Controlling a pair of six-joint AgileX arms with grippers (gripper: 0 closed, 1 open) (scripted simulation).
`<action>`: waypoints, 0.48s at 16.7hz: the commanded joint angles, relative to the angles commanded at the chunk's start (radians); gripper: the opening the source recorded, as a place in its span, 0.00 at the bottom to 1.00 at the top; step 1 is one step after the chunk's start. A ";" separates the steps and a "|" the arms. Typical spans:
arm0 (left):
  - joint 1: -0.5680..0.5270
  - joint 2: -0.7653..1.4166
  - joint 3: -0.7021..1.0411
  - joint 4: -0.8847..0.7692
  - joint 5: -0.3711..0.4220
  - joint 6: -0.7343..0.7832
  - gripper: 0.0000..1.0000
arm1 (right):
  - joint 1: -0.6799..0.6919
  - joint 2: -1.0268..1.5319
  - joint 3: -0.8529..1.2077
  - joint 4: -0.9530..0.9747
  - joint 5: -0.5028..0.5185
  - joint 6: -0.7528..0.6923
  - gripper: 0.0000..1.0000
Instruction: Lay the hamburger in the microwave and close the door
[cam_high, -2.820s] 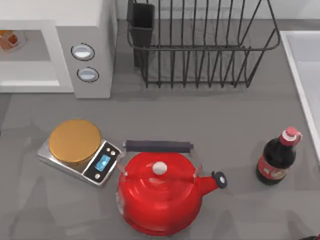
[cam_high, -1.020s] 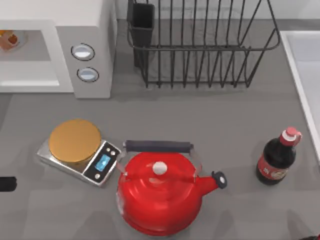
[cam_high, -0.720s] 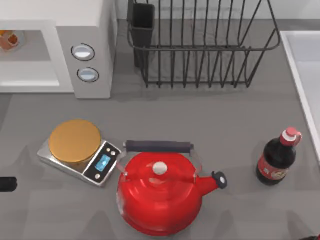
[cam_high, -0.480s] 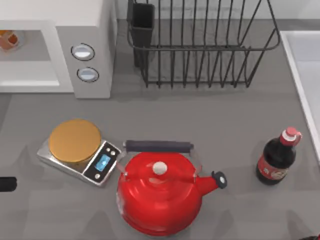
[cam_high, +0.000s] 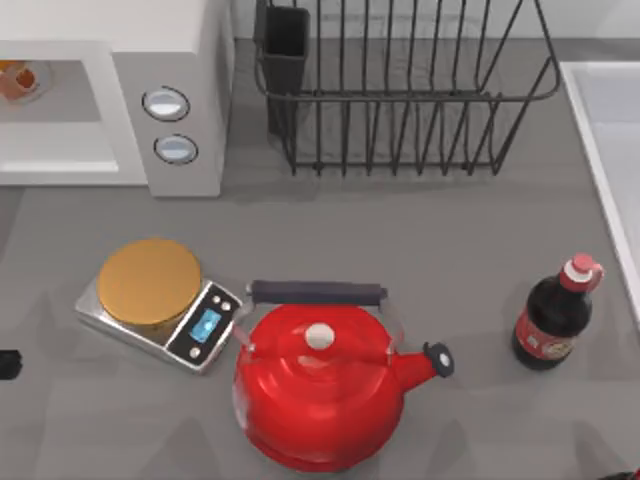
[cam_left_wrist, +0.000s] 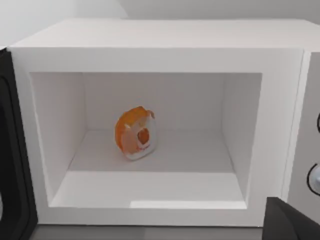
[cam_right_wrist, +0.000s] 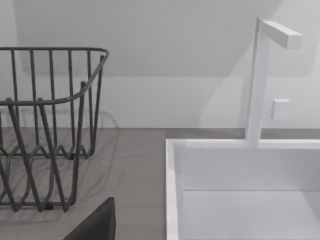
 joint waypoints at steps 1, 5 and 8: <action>0.005 0.003 -0.001 0.003 0.005 0.000 0.00 | 0.000 0.000 0.000 0.000 0.000 0.000 1.00; 0.005 0.003 0.001 0.005 0.005 0.001 0.00 | 0.000 0.000 0.000 0.000 0.000 0.000 1.00; 0.056 0.044 0.000 0.049 0.056 0.001 0.00 | 0.000 0.000 0.000 0.000 0.000 0.000 1.00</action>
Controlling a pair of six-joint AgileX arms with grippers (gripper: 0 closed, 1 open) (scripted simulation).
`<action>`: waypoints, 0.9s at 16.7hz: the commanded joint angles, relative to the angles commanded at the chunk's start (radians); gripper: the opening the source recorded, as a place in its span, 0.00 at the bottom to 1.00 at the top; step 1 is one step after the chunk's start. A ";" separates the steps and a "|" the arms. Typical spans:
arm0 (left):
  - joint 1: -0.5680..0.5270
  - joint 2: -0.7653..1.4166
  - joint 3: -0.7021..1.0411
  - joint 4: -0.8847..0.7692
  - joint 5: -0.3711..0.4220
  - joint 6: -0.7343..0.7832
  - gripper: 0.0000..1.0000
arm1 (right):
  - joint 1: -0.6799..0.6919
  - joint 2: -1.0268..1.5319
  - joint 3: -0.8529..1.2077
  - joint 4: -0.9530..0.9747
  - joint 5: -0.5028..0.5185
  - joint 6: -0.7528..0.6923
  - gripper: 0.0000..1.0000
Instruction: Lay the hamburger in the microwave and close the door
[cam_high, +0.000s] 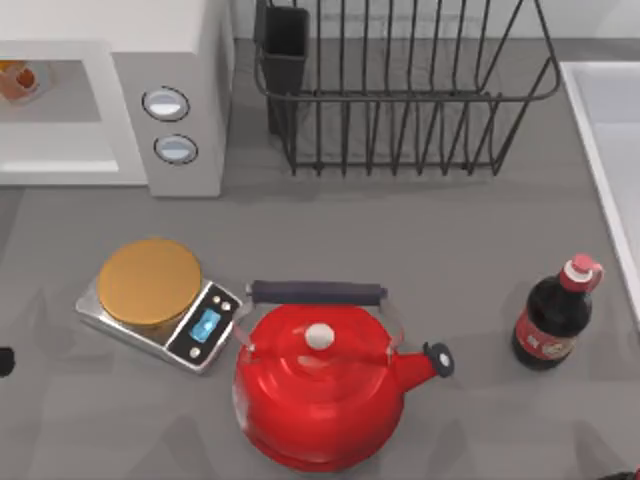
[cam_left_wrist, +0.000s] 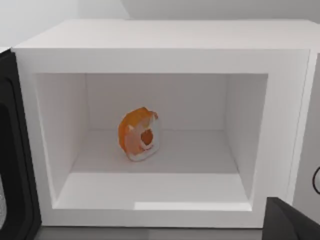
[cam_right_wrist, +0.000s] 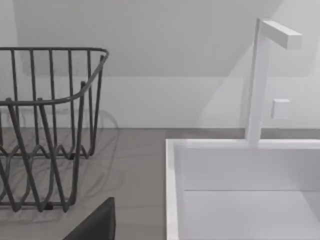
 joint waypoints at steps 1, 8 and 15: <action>0.016 0.012 -0.001 0.012 0.016 0.000 0.00 | 0.000 0.000 0.000 0.000 0.000 0.000 1.00; 0.062 0.053 -0.002 0.056 0.062 0.001 0.00 | 0.000 0.000 0.000 0.000 0.000 0.000 1.00; -0.092 0.030 0.060 -0.030 -0.094 0.002 0.00 | 0.000 0.000 0.000 0.000 0.000 0.000 1.00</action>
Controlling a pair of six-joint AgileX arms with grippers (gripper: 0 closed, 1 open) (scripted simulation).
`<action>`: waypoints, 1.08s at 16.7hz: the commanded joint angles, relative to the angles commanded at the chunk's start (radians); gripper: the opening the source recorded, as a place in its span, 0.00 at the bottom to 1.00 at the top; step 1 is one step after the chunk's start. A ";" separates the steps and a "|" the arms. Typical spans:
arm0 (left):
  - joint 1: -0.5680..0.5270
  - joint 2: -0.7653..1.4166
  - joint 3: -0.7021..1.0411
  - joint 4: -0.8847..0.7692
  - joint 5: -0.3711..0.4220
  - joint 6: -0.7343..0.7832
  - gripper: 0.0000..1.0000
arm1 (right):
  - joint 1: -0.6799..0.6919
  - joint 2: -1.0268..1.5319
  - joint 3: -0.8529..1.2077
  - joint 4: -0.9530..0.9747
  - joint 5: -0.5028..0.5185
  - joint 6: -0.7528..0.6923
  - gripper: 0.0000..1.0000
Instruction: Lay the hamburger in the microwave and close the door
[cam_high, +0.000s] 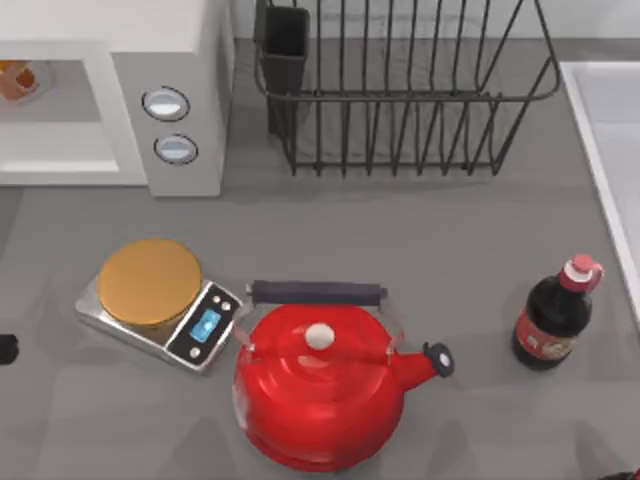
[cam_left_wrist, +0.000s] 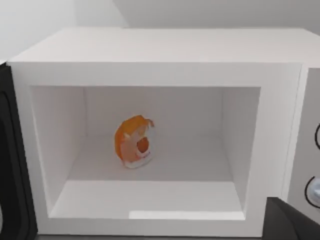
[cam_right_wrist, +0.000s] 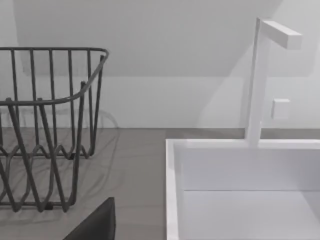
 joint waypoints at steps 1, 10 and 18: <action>-0.038 -0.005 0.011 -0.018 -0.033 0.000 0.00 | 0.000 0.000 0.000 0.000 0.000 0.000 1.00; -0.084 -0.010 0.051 -0.070 -0.086 0.007 0.00 | 0.000 0.000 0.000 0.000 0.000 0.000 1.00; 0.233 0.454 0.441 -0.298 0.110 0.275 0.00 | 0.000 0.000 0.000 0.000 0.000 0.000 1.00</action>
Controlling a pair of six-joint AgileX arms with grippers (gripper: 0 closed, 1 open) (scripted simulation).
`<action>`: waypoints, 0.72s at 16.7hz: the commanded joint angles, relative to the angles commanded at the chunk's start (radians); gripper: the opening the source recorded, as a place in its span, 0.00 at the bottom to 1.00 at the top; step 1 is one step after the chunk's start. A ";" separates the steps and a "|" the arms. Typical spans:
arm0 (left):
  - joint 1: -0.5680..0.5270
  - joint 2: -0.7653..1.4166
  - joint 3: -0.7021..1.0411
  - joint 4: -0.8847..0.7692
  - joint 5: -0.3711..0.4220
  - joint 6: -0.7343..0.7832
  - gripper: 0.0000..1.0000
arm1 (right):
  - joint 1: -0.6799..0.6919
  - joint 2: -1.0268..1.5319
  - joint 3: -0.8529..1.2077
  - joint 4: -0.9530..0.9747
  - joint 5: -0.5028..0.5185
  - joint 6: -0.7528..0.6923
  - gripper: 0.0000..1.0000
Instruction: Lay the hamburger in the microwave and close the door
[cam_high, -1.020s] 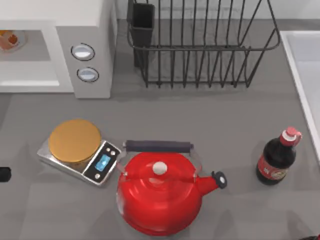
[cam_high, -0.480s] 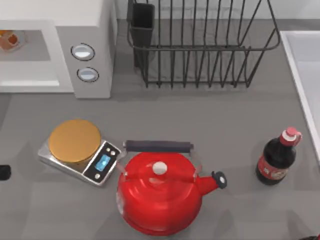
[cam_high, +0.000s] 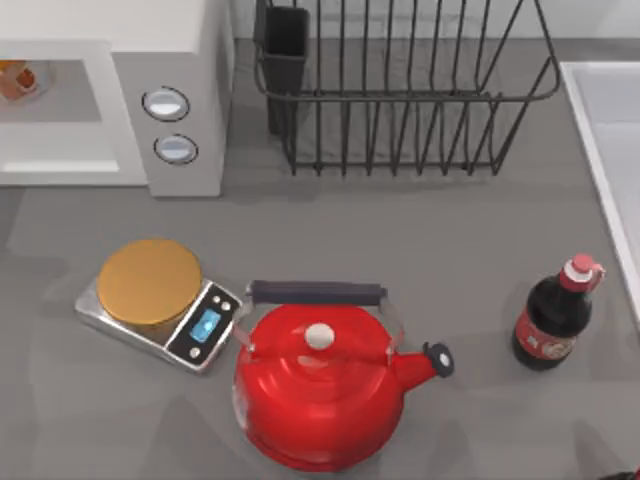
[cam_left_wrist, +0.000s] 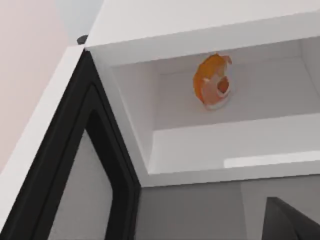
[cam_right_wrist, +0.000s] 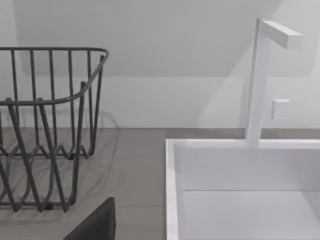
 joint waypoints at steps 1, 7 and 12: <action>0.056 0.098 0.069 -0.043 0.037 0.049 0.00 | 0.000 0.000 0.000 0.000 0.000 0.000 1.00; 0.396 0.674 0.482 -0.303 0.257 0.346 0.00 | 0.000 0.000 0.000 0.000 0.000 0.000 1.00; 0.624 1.018 0.763 -0.469 0.407 0.546 0.00 | 0.000 0.000 0.000 0.000 0.000 0.000 1.00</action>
